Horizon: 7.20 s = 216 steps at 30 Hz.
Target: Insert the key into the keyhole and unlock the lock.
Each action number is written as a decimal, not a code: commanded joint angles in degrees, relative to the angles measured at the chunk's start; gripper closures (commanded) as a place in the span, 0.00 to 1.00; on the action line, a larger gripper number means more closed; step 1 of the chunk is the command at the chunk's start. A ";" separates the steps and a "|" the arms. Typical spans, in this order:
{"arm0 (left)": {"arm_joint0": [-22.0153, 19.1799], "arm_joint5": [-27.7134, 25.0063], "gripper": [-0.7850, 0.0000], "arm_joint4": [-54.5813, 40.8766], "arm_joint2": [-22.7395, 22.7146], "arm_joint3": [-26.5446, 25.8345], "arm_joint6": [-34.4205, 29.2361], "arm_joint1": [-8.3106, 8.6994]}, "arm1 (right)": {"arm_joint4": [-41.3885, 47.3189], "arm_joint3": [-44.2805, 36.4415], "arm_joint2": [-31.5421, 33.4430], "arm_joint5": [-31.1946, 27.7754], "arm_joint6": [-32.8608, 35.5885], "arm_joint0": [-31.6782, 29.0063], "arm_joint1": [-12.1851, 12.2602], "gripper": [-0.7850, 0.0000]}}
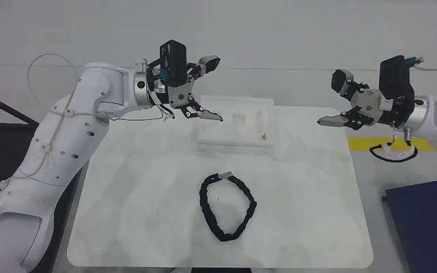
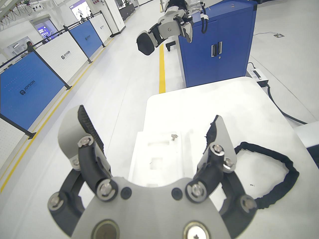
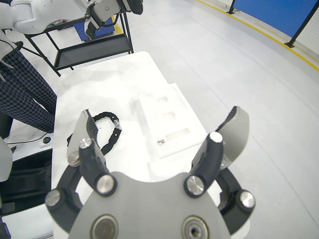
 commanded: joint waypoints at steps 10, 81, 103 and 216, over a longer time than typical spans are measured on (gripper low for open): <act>0.00 0.00 0.00 0.00 0.00 0.00 0.00 0.00 | 1.27 -4.30 -0.81 12.61 5.42 -2.20 -2.30 0.00; 0.00 0.00 0.00 0.00 0.00 0.00 0.00 0.00 | 10.69 18.02 -19.38 67.04 32.23 4.40 -34.96 0.00; 0.00 0.00 0.00 0.00 0.00 0.00 0.00 0.00 | 6.37 20.64 -15.26 68.52 36.78 2.30 -37.33 0.16; 0.00 0.00 0.00 0.00 0.00 0.00 0.00 0.00 | 39.23 1.27 43.95 47.46 63.23 -22.59 -26.32 1.00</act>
